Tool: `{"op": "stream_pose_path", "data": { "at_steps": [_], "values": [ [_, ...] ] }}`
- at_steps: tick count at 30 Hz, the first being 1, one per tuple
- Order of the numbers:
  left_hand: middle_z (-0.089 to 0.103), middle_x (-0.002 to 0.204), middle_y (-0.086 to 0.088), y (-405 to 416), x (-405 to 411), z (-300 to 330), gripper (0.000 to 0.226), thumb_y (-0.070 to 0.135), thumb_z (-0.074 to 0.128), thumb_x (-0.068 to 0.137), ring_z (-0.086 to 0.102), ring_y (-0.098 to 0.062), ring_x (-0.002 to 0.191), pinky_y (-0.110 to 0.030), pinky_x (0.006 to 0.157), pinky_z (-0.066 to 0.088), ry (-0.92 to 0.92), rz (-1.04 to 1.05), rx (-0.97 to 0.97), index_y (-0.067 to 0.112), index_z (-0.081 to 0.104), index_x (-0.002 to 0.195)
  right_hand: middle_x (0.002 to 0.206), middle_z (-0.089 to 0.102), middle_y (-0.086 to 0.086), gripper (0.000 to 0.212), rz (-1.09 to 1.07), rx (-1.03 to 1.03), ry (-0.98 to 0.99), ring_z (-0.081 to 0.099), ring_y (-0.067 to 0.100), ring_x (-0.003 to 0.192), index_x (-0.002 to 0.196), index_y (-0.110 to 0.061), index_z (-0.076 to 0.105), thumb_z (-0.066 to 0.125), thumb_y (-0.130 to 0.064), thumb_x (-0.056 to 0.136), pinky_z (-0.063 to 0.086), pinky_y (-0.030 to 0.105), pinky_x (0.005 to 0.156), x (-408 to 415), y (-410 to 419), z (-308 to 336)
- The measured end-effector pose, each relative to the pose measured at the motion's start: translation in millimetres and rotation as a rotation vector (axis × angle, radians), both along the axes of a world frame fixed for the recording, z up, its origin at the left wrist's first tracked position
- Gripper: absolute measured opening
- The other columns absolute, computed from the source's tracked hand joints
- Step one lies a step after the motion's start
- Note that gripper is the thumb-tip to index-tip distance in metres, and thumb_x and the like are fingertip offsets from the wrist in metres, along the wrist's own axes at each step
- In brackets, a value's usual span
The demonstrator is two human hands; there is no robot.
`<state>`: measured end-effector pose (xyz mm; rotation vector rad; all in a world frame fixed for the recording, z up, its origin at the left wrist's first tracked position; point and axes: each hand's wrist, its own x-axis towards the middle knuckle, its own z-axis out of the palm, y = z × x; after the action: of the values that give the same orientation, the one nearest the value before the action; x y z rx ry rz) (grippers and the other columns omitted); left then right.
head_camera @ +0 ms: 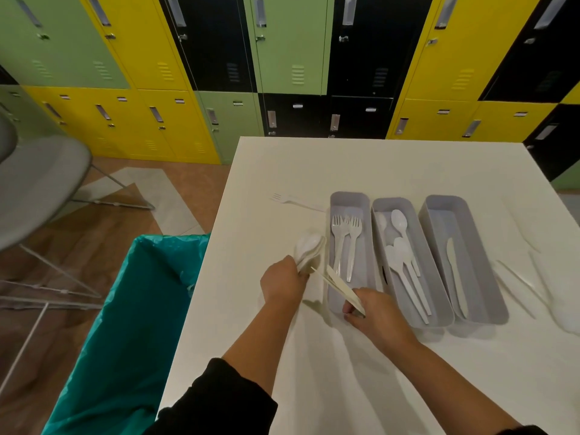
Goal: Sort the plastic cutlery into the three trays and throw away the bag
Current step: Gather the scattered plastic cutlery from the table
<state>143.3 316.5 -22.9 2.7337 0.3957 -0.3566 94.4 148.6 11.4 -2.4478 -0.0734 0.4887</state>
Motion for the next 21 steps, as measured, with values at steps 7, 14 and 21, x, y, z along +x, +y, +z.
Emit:
{"op": "stream_pose_path", "data": {
  "at_steps": [7, 14, 21],
  "values": [
    [0.066, 0.105, -0.010, -3.6, 3.5, 2.5, 0.029, 0.031, 0.047, 0.094, 0.062, -0.027, 0.097, -0.030, 0.069, 0.041, 0.063, -0.061, 0.056, 0.006, 0.056, 0.105, 0.090, 0.063, 0.005, 0.018, -0.312, 0.027, -0.183, 0.059, 0.019, 0.076, 0.100, -0.009, 0.062, 0.066, -0.020, 0.085, 0.043, 0.026, 0.071, 11.3, -39.3, 8.4],
    [0.065, 0.108, -0.010, -2.7, 2.8, 2.7, 0.027, 0.028, 0.049, 0.093, 0.061, -0.027, 0.100, -0.030, 0.072, 0.041, 0.087, -0.143, 0.105, 0.006, 0.055, 0.107, 0.078, 0.049, 0.000, 0.028, -0.264, -0.180, -0.023, 0.045, 0.012, 0.060, 0.115, -0.006, 0.054, 0.053, -0.024, 0.094, 0.031, 0.018, 0.048, 16.2, -47.7, 1.7],
    [0.062, 0.110, -0.014, 0.9, -0.5, 5.4, 0.031, 0.028, 0.042, 0.097, 0.060, -0.030, 0.099, -0.030, 0.073, 0.041, 0.045, -0.100, -0.017, 0.002, 0.050, 0.111, 0.085, 0.055, 0.004, 0.028, -0.289, -0.116, 0.000, 0.053, 0.020, 0.073, 0.116, -0.006, 0.056, 0.051, -0.024, 0.095, 0.044, 0.029, 0.066, 17.0, -41.4, -1.3]
  ]
}}
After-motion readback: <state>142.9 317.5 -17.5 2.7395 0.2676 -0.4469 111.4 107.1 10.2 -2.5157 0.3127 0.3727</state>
